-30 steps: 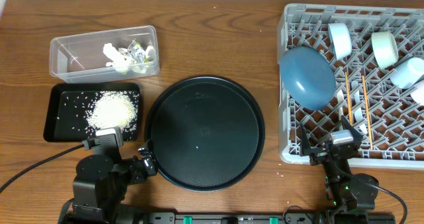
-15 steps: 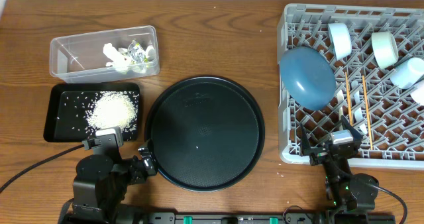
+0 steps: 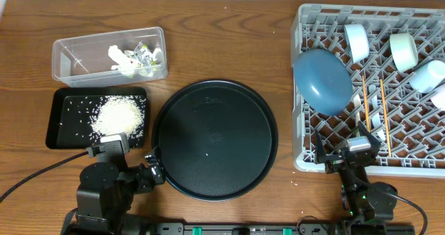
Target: Sort waste into correct bins and load items into the dishwasher rack
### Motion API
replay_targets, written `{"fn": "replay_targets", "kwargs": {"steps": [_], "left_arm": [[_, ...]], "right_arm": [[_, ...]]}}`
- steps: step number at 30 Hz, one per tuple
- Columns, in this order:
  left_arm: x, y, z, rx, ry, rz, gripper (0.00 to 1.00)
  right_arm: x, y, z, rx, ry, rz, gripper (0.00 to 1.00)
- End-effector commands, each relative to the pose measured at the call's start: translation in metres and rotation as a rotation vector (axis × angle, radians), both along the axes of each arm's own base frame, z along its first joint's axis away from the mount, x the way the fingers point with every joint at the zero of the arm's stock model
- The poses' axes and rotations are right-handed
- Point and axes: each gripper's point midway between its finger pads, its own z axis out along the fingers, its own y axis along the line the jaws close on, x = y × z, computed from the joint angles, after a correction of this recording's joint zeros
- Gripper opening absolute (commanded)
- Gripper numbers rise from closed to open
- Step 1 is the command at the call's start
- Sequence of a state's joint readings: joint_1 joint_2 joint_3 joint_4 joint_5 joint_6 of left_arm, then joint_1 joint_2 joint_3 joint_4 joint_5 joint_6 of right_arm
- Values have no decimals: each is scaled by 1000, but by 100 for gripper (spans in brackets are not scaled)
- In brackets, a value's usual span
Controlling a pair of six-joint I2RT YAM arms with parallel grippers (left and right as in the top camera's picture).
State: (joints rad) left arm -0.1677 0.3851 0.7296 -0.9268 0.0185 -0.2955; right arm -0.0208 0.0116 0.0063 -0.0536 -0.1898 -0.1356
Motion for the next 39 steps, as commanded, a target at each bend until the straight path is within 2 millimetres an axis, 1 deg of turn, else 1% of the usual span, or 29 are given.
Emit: {"fn": "replay_targets", "kwargs": {"steps": [1, 10, 12, 15, 18, 22, 26, 28, 32, 35, 37, 39], "left_arm": [[0, 2, 0, -3, -3, 15, 98], [-2, 3, -1, 3, 2, 18, 98], [-2, 13, 0, 39, -10, 59, 98], [-3, 21, -4, 60, -27, 95, 98], [2, 27, -11, 71, -82, 117, 98], [17, 31, -18, 77, -224, 127, 98], [36, 30, -16, 88, -396, 111, 98], [44, 32, -13, 93, -479, 120, 98], [60, 32, 3, 148, -660, 108, 98], [65, 32, 15, 225, -792, 95, 98], [66, 32, 12, 256, -816, 89, 98], [68, 32, 1, 263, -776, 82, 98]], "right_arm": [[-1, 6, 0, 16, 0, 25, 99], [-1, 6, 0, 16, 0, 25, 99], [-1, 6, 0, 16, 0, 25, 99], [-1, 6, 0, 16, 0, 25, 99], [-1, 6, 0, 16, 0, 25, 99], [-1, 6, 0, 16, 0, 25, 99], [-1, 6, 0, 16, 0, 26, 99], [-1, 6, 0, 16, 0, 26, 99], [-1, 6, 0, 16, 0, 25, 99], [-1, 6, 0, 16, 0, 26, 99], [-1, 6, 0, 16, 0, 26, 99], [-1, 6, 0, 16, 0, 26, 99]]}}
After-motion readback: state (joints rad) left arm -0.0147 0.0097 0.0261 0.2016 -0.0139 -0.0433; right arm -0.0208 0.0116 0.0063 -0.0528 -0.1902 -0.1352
